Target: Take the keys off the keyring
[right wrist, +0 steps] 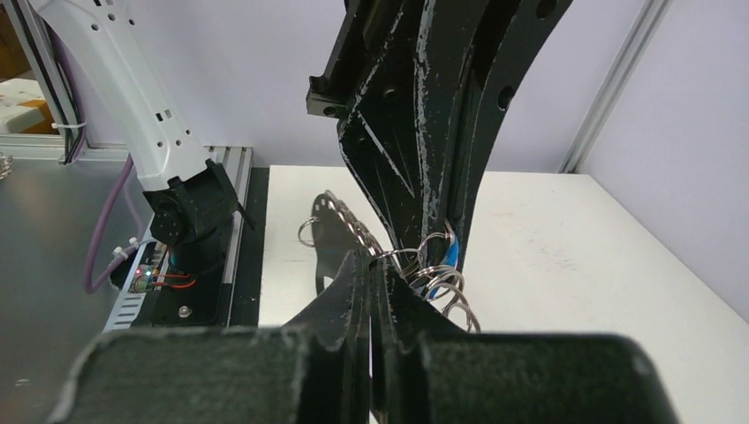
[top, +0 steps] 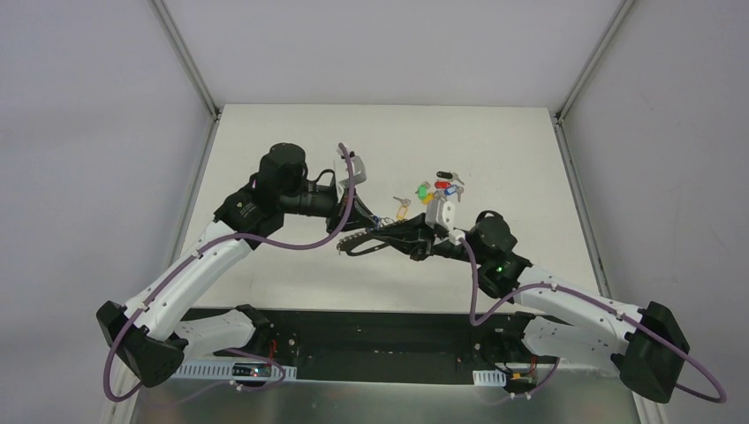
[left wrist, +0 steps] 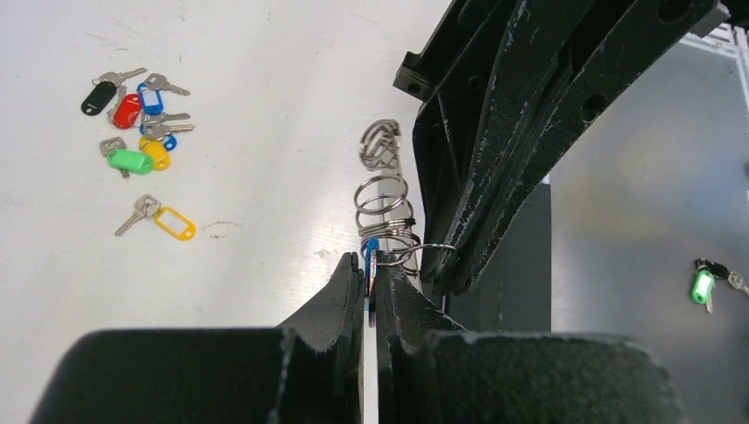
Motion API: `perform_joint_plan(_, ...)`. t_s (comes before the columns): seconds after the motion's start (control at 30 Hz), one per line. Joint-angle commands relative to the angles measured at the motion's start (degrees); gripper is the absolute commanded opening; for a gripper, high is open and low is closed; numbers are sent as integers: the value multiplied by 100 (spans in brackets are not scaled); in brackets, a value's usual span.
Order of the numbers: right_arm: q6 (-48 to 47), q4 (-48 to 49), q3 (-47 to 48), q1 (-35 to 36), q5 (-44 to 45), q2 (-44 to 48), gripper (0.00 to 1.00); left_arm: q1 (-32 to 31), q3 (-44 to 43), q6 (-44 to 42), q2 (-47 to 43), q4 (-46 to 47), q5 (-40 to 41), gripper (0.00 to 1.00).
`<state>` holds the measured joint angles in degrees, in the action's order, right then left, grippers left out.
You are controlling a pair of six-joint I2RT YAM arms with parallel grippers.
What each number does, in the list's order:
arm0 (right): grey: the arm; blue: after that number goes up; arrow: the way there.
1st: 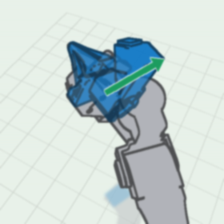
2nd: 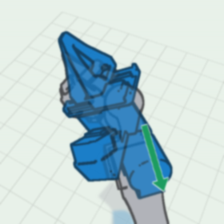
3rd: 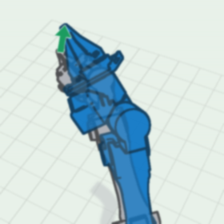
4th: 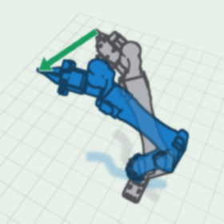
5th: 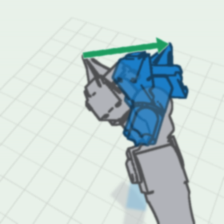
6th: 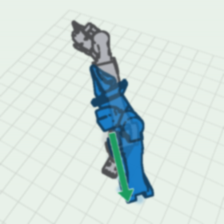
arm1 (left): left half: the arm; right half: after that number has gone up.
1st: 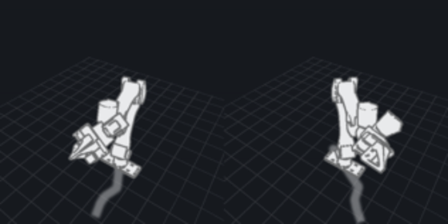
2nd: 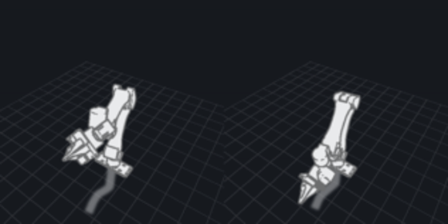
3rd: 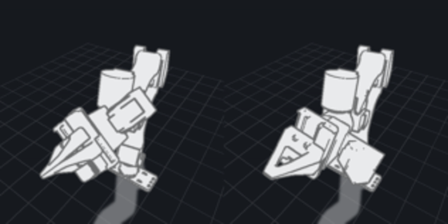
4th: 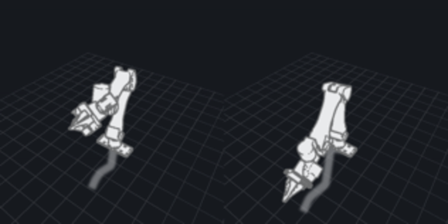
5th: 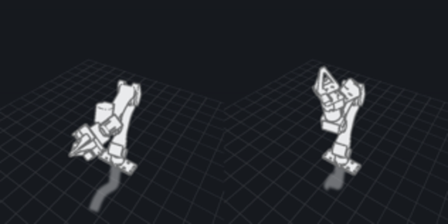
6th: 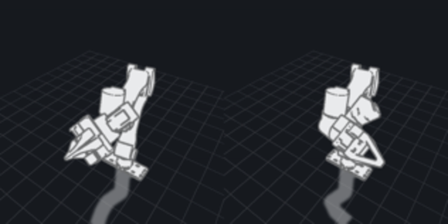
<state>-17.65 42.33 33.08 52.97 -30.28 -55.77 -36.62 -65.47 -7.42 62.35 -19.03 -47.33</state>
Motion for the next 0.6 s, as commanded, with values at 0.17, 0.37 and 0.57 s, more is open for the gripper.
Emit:
perform_joint_plan(0.17, -317, 1030, -102, 103, 107, 129, 0, 89, -110, 1137, 166, 745, -681, 0)
perform_joint_plan(0.37, -414, 1293, -266, 123, 380, 273, 0, 277, -148, 1557, 400, 743, -1046, 0)
perform_joint_plan(0.57, -483, 1847, -518, 133, 794, 322, 0, 294, -245, 1787, 642, 565, -1320, 0)
